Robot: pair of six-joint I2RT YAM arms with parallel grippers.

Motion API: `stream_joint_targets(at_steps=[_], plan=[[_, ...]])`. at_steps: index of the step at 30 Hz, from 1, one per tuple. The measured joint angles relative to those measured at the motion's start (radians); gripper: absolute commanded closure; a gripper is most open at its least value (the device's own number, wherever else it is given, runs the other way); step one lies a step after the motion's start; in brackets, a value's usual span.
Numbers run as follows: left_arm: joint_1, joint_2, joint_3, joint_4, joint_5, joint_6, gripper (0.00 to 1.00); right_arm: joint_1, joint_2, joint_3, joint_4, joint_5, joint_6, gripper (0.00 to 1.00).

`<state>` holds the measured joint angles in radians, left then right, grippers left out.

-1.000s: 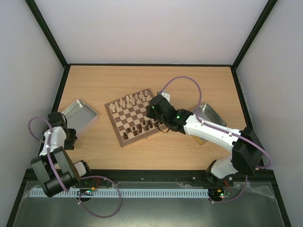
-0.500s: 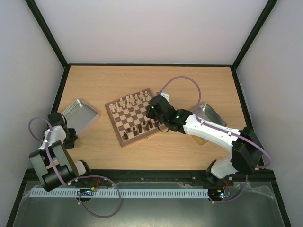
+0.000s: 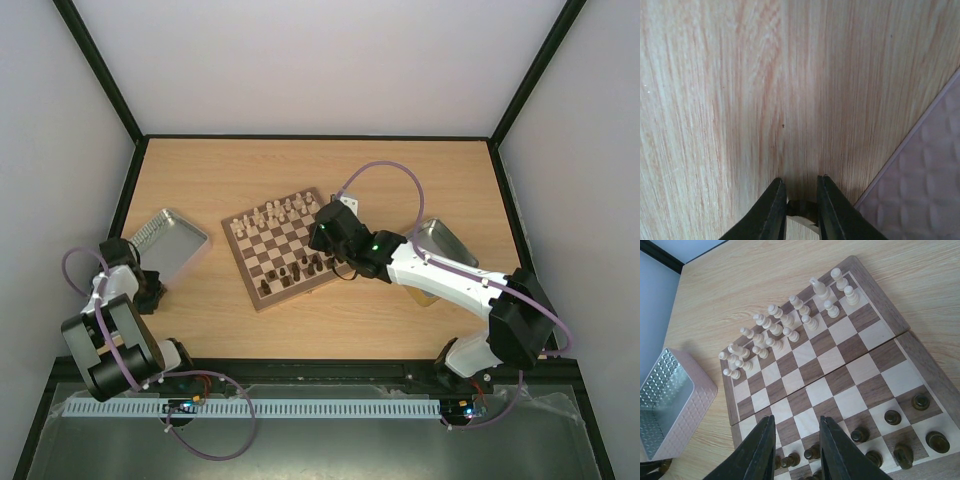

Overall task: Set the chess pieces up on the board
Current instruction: Pick up the chess piece at the center of the board.

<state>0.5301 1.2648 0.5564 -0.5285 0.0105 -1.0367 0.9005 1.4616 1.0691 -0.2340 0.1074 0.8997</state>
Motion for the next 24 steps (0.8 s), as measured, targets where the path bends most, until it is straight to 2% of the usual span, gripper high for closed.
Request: stream_joint_targets(at_steps=[12,18,24], plan=[[-0.013,-0.084,-0.067,0.033,0.066,0.041,0.83,0.000,-0.001,-0.006,0.035,-0.001,-0.032,0.76],[-0.103,-0.122,-0.093,0.032,0.093,0.003,0.84,0.000,-0.004,-0.055,0.083,-0.009,-0.055,0.75],[-0.247,-0.122,-0.094,0.035,0.106,-0.064,0.83,0.000,-0.030,-0.117,0.124,-0.016,-0.077,0.75]])
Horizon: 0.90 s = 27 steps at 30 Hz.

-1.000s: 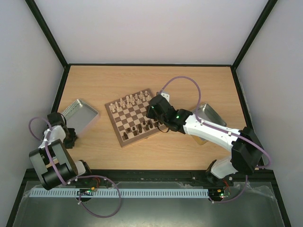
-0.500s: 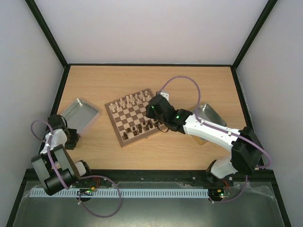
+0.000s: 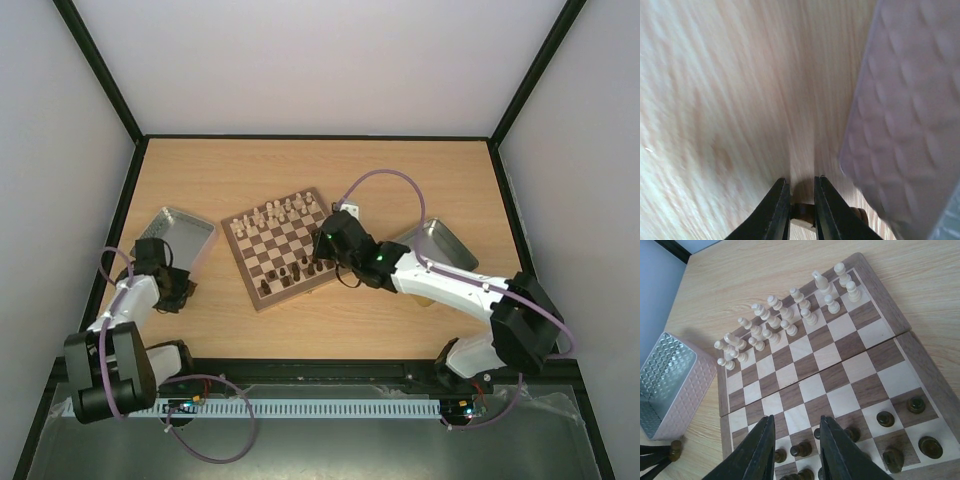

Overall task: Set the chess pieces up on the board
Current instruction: Pick up the chess piece at the center of the board, then place the chess piece on the chessboard.

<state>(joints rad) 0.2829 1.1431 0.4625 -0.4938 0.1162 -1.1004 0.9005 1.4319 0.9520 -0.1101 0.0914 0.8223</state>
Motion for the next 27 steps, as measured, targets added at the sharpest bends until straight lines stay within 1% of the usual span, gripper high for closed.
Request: stream_joint_targets(at_steps=[5,10,14,17,19,23,25,27], plan=[[-0.109,0.023,0.015,0.003,-0.002,-0.047,0.81,0.000,-0.035,-0.029,0.034,0.004,-0.019,0.75],[-0.185,0.049,0.037,-0.008,-0.024,-0.066,0.82,0.000,-0.058,-0.051,0.060,0.018,-0.037,0.75],[-0.251,0.053,0.044,-0.026,-0.050,-0.081,0.83,0.000,-0.059,-0.062,0.067,0.021,-0.053,0.75],[-0.288,0.047,0.044,-0.039,-0.071,-0.089,0.86,0.000,-0.059,-0.066,0.072,0.010,-0.064,0.72],[-0.316,0.039,0.044,-0.053,-0.083,-0.089,0.86,0.000,-0.059,-0.067,0.082,-0.024,-0.083,0.71],[-0.352,0.008,0.044,-0.062,-0.093,-0.074,0.86,0.000,-0.045,-0.066,0.123,-0.181,-0.137,0.66],[-0.360,-0.004,0.045,-0.066,-0.099,-0.057,0.85,0.000,-0.011,-0.056,0.137,-0.264,-0.163,0.63],[-0.369,-0.009,0.045,-0.068,-0.101,-0.037,0.85,0.008,0.037,-0.031,0.137,-0.326,-0.186,0.61]])
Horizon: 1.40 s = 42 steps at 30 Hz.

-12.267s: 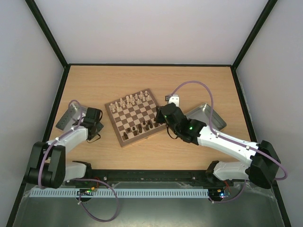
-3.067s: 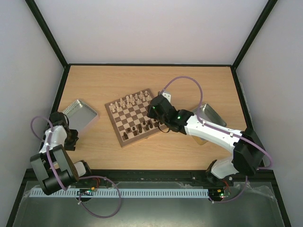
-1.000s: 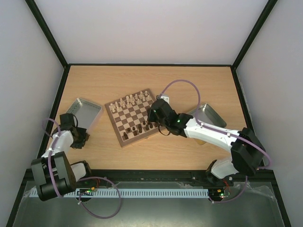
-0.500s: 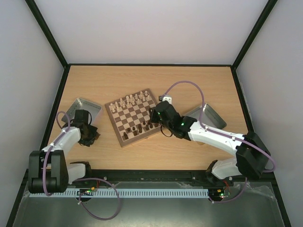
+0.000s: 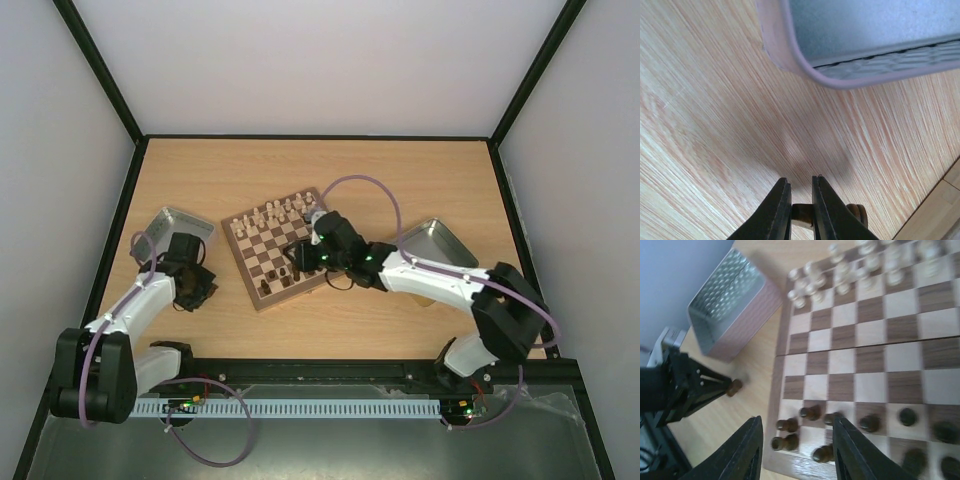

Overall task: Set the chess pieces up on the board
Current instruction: Place the chess piece on the chessboard.

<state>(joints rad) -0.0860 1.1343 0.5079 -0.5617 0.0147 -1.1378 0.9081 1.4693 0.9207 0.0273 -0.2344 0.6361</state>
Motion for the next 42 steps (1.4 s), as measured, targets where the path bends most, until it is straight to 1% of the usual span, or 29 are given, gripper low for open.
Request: stream_joint_targets(at_steps=[5,9,12,17,20,29,38,42], plan=[[-0.010,-0.002,0.011,0.000,0.011,0.059,0.85,0.051,0.125,0.094,-0.005,-0.099,-0.023,0.61],[-0.012,-0.021,0.020,0.021,0.039,0.109,0.85,0.086,0.177,0.133,0.020,-0.169,0.017,0.60],[-0.012,-0.040,0.026,0.034,0.070,0.151,0.85,0.101,0.227,0.156,0.054,-0.212,0.057,0.57],[-0.016,-0.068,0.058,0.051,0.143,0.227,0.85,0.113,0.301,0.194,0.061,-0.246,0.084,0.50],[-0.021,-0.089,0.083,0.055,0.193,0.267,0.84,0.114,0.327,0.224,0.062,-0.258,0.085,0.49],[-0.029,-0.111,0.139,0.056,0.294,0.341,0.84,0.114,0.403,0.343,0.061,-0.276,0.060,0.52],[-0.032,-0.111,0.140,0.055,0.330,0.362,0.84,0.113,0.462,0.396,0.022,-0.257,-0.012,0.51],[-0.034,-0.111,0.140,0.055,0.342,0.370,0.84,0.112,0.478,0.397,0.019,-0.253,-0.040,0.56]])
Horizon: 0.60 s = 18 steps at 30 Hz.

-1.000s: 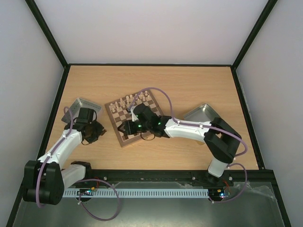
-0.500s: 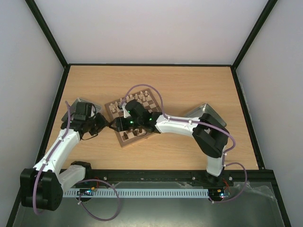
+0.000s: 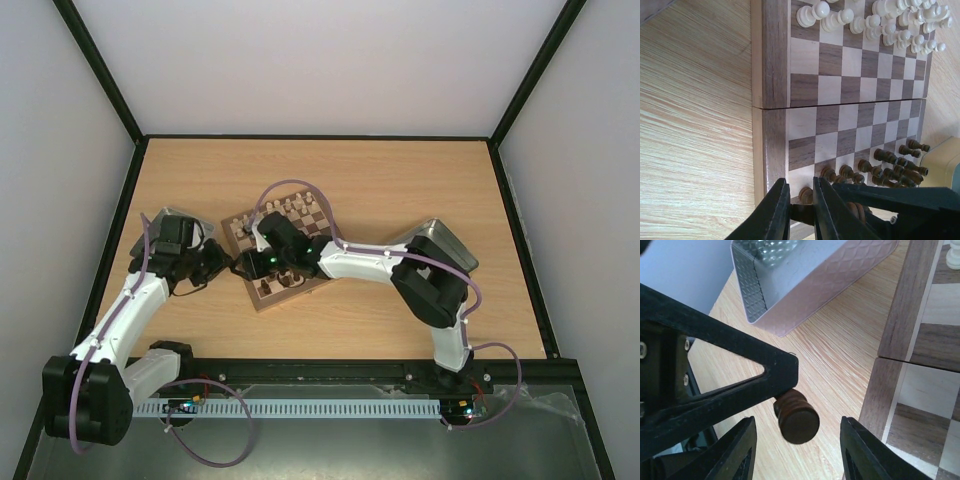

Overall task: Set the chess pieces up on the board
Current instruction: Place the chess piece on the chessboard.

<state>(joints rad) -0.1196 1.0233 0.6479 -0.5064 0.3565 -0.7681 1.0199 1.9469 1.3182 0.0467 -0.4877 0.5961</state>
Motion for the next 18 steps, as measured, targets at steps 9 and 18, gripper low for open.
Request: stream_joint_targets(at_steps=[9,18], plan=[[0.000,0.001,0.000,0.000,0.010,0.003,0.84,-0.008,0.021,0.014,0.004,-0.023,-0.061,0.68],[-0.006,0.001,0.000,0.000,0.013,0.006,0.83,-0.019,0.021,0.014,0.012,-0.024,-0.093,0.75]])
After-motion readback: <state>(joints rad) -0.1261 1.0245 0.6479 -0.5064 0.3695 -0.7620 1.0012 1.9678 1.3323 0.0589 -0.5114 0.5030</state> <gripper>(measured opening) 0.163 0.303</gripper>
